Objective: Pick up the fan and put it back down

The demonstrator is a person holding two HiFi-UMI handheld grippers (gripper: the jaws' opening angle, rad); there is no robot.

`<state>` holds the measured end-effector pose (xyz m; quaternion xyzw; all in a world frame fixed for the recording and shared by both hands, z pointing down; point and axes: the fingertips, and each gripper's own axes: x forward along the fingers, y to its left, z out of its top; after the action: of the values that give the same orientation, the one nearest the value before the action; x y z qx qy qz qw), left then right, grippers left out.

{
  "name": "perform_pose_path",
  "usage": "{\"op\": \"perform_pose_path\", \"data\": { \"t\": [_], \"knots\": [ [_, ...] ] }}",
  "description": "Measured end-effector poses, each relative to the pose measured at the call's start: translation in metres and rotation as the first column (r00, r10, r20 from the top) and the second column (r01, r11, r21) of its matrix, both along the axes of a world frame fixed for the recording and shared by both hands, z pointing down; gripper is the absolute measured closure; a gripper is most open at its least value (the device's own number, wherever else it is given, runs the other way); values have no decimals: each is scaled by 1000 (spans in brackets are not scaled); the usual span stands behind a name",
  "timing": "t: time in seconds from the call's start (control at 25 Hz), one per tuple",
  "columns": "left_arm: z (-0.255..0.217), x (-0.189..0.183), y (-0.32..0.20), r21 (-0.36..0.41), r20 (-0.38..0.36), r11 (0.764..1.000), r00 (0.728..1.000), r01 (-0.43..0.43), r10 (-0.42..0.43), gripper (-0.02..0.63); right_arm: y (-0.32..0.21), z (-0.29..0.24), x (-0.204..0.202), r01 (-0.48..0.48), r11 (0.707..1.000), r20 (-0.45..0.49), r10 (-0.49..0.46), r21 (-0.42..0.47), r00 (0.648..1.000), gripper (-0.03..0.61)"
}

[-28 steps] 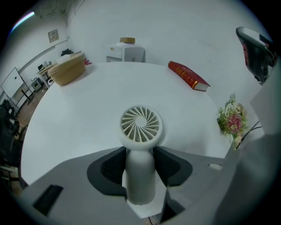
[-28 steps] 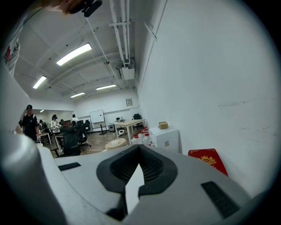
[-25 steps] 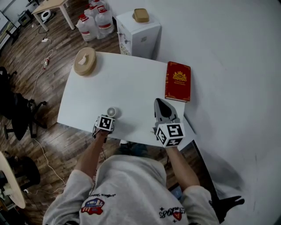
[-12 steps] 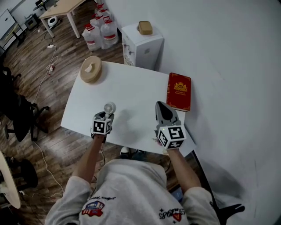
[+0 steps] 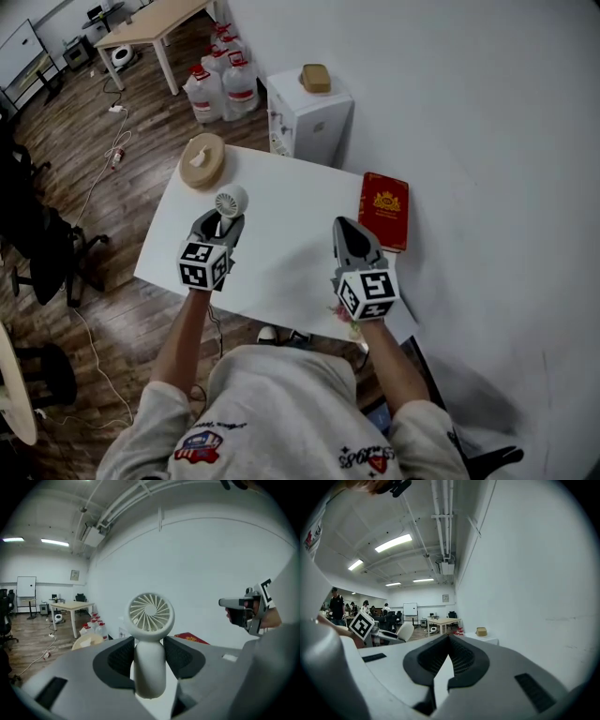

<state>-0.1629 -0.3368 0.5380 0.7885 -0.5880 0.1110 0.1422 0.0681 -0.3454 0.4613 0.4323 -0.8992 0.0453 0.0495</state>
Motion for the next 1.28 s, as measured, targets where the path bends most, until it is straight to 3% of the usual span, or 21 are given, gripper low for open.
{"op": "perform_pose_path", "data": {
  "t": [0.32, 0.52, 1.28],
  "knots": [
    [-107, -2, -8, 223, 13, 975, 1000, 15, -19, 425, -2, -22, -1, 0, 999, 18, -1, 37, 1000, 578],
    [-104, -11, -6, 205, 9, 978, 999, 30, -33, 425, 0, -31, 4, -11, 999, 28, 10, 49, 1000, 578],
    [-73, 9, 3, 148, 14, 989, 1000, -13, 11, 425, 11, -17, 15, -28, 999, 19, 28, 19, 999, 578]
  ]
}}
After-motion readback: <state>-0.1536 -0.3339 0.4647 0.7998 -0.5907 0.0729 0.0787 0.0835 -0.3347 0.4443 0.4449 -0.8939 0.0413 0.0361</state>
